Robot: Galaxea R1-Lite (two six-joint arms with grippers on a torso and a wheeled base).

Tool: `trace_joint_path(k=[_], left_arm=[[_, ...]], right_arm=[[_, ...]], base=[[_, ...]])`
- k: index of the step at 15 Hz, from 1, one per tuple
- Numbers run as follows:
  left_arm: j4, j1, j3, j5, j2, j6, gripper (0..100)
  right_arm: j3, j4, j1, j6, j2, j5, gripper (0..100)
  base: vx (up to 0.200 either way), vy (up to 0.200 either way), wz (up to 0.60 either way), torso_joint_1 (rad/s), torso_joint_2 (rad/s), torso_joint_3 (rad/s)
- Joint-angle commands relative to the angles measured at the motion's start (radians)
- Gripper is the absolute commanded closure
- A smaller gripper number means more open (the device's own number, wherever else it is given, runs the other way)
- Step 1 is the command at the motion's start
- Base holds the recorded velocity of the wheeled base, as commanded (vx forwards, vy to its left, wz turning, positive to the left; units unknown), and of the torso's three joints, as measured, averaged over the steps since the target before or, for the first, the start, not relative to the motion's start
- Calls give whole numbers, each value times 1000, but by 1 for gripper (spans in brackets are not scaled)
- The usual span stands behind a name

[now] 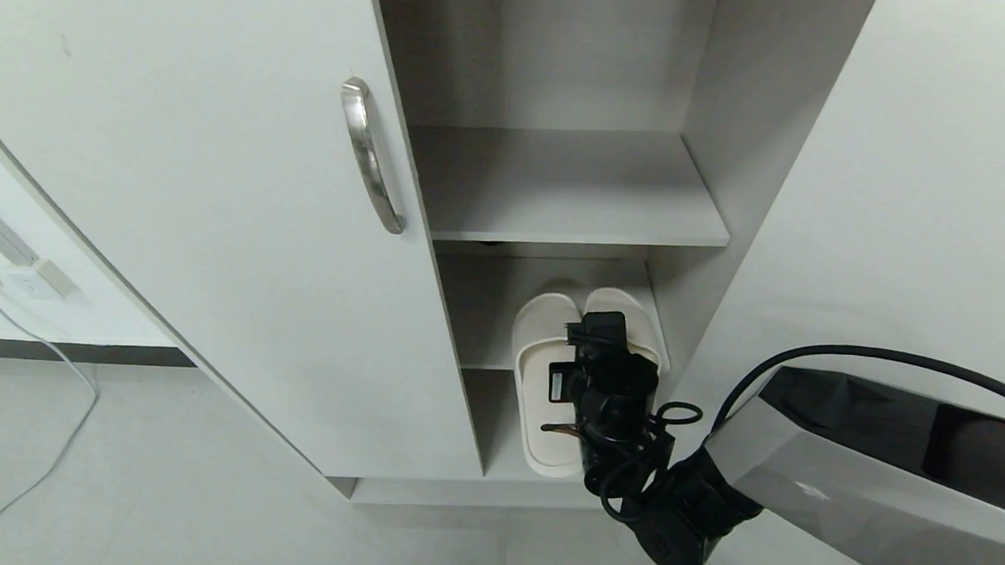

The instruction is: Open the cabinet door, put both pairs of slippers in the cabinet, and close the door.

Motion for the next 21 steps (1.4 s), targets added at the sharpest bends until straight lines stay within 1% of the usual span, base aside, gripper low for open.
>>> trace_joint_path(k=[1,2,5,6,7,10,16,19,21], left_arm=[[0,0,0,0,2,1,100],[0,0,0,0,2,-1,100],[0,0,0,0,2,-1,100],[0,0,0,0,0,-1,100],[0,0,0,0,2,1,100],[0,-1,0,0,2,1,100],[0,0,0,3,2,1,100],[0,0,0,6,0,1,100],[0,0,0,6,2,1,100]], right_arm=[[-57,10,-11,-1,30,3,100],[-93,18,-17,-1,47,3,100],[-229,116,-39,-1,84,3,100],[-234,118,-39,-1,85,3,100],[-321,182,-48,-1,101,3,100],[-438,274,-63,-1,125,14,100],[-590,386,-100,-1,148,42,100],[-662,408,-113,-1,179,42,100],[-680,418,-113,-1,196,42,100]], base=[[0,0,0,0,0,0],[0,0,0,0,0,0],[0,0,0,0,0,0],[0,0,0,0,0,0],[0,0,0,0,0,0],[0,0,0,0,0,0],[0,0,0,0,0,0],[0,0,0,0,0,0],[0,0,0,0,0,0]])
